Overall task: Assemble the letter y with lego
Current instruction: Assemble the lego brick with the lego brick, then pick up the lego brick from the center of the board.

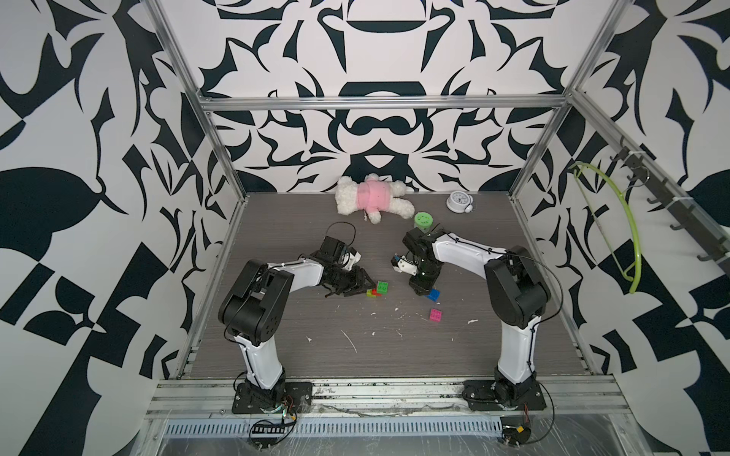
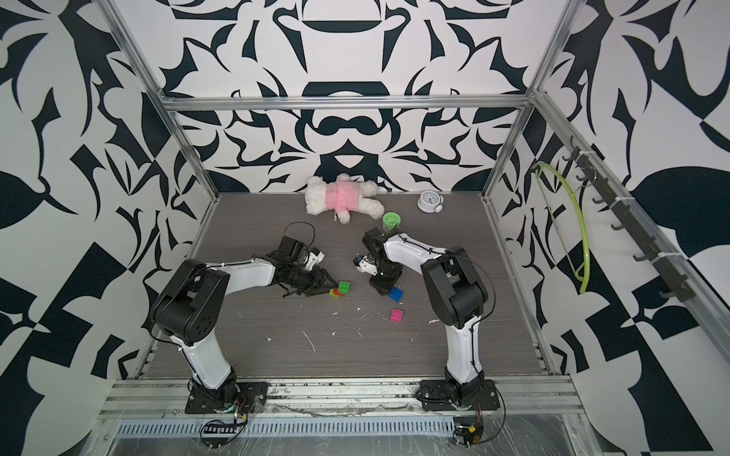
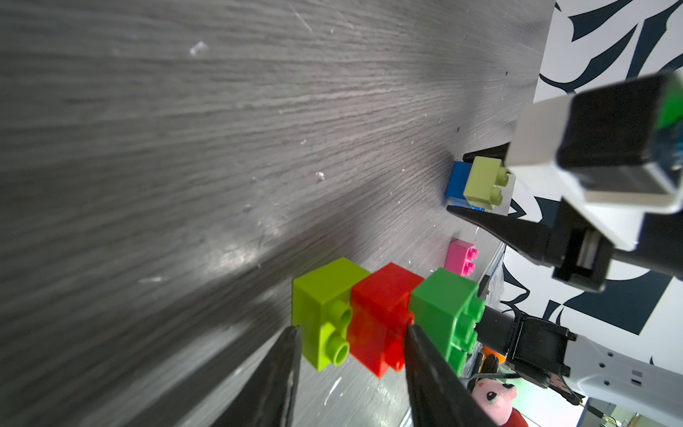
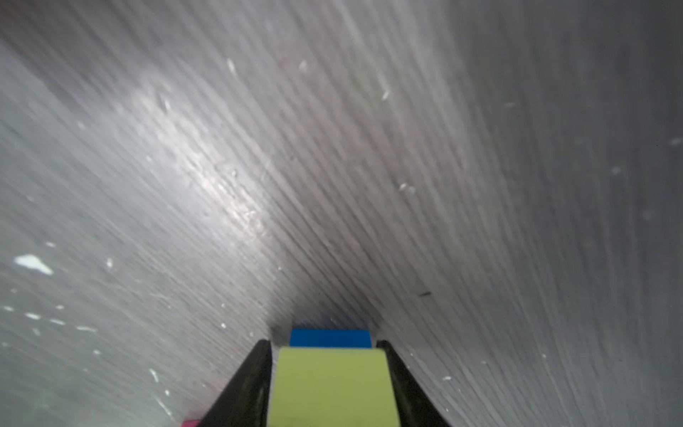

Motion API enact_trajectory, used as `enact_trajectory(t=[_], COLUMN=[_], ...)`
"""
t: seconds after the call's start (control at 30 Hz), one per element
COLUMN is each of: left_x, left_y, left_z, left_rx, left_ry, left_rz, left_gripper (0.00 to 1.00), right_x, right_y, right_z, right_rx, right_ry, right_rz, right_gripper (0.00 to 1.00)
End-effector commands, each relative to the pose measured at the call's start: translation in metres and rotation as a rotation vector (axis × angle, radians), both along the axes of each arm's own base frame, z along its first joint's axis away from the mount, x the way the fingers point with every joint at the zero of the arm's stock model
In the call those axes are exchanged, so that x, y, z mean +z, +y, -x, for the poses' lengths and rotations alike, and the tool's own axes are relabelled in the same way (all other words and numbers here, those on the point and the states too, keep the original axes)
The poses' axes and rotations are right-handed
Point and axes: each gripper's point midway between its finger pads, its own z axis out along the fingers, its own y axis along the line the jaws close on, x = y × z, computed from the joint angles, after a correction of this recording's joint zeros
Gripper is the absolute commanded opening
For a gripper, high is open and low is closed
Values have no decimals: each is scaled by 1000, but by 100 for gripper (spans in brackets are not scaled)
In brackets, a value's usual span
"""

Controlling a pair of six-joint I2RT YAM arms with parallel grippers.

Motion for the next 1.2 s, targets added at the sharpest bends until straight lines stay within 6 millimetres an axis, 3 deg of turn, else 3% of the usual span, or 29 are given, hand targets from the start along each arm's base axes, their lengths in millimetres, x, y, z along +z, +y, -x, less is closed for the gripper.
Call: enact_trajectory(t=[0.0, 0.23, 0.33, 0.43, 0.57, 0.67, 0.8, 0.9, 1.17], left_x=[-26, -27, -28, -28, -30, -31, -29, -28, -26], left_y=[24, 24, 25, 25, 26, 26, 26, 26, 26], left_z=[11, 11, 11, 11, 13, 13, 14, 13, 13], left_rx=[36, 37, 39, 42, 43, 44, 45, 45, 45], left_ry=[50, 52, 54, 56, 63, 65, 61, 57, 51], left_rz=[-127, -129, -133, -135, -137, -137, -134, -132, -130], left_gripper=[49, 49, 49, 49, 49, 49, 49, 49, 49], right_x=[21, 74, 103, 115, 110, 93, 66, 57, 39], right_y=[5, 10, 3, -7, -23, -39, -43, -40, -24], right_z=[-6, -19, -25, -9, 29, 62, 96, 103, 100], right_rx=[-11, -81, -256, -506, -849, -1070, -1180, -1192, -1158], right_ry=[-52, -200, -281, -258, -170, -108, -27, -7, 19], right_rz=[-43, -110, -137, -161, -168, -111, -62, -42, -5], right_gripper=[53, 57, 57, 56, 52, 50, 47, 47, 49])
